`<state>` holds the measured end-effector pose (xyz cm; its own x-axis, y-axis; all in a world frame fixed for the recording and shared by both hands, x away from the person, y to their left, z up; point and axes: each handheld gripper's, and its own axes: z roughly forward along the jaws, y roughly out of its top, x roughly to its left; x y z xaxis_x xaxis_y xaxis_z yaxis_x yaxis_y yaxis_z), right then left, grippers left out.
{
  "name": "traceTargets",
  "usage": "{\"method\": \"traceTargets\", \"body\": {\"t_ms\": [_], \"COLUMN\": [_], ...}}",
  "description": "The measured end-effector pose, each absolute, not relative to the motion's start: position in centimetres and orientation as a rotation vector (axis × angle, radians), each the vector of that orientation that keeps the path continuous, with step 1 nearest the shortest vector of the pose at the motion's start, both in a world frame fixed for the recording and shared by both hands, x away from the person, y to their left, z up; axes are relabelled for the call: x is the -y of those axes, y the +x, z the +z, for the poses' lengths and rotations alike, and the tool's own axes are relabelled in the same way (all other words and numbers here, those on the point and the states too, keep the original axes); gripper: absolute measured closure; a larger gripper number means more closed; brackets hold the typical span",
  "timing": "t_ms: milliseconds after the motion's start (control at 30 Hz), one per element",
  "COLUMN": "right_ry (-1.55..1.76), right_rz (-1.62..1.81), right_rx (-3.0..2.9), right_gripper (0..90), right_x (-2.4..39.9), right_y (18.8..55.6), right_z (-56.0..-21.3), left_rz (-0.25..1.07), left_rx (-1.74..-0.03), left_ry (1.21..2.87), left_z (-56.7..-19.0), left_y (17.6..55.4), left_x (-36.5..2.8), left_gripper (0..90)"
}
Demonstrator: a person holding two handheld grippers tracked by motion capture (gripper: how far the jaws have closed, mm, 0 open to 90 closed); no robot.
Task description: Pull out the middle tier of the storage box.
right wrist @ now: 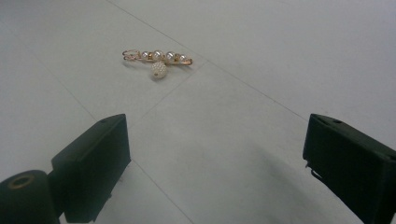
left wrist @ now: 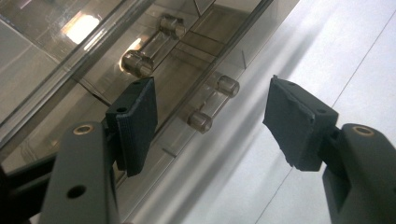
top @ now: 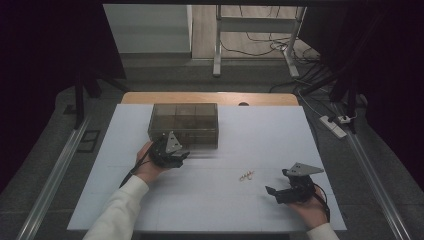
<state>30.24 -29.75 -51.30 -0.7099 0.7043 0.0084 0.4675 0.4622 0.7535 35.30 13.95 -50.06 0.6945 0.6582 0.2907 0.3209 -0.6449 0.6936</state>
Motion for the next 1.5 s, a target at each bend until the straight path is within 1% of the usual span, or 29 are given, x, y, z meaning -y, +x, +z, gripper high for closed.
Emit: {"method": "traceTargets", "body": {"t_ms": [500, 667, 833, 1000, 1500], "right_ry": [0.995, 0.998, 0.994, 0.996, 0.993], "right_rz": [1.100, 1.099, 1.096, 1.094, 1.094], "right_rx": [-2.421, -2.418, -2.419, -2.421, -2.424], "right_gripper": [7.2, 7.2, 7.2, 7.3, 7.2], "right_x": [29.75, 29.75, 29.71, 29.75, 29.75], "right_y": [30.28, 30.29, 30.29, 30.29, 30.29], "right_z": [-51.32, -51.34, -51.37, -51.35, -51.37], "left_rz": [0.734, 0.770, 0.802, 0.832, 0.829], "left_rx": [-0.742, -0.741, -0.734, -0.702, -0.691], "left_ry": [2.306, 2.318, 2.317, 2.331, 2.340], "left_z": [-50.77, -50.96, -51.02, -51.06, -50.97], "left_y": [36.01, 36.10, 36.11, 35.96, 35.65], "left_x": [-13.51, -13.37, -13.32, -13.20, -13.16], "left_gripper": [34.7, 36.9, 43.3, 45.4, 46.9]}}
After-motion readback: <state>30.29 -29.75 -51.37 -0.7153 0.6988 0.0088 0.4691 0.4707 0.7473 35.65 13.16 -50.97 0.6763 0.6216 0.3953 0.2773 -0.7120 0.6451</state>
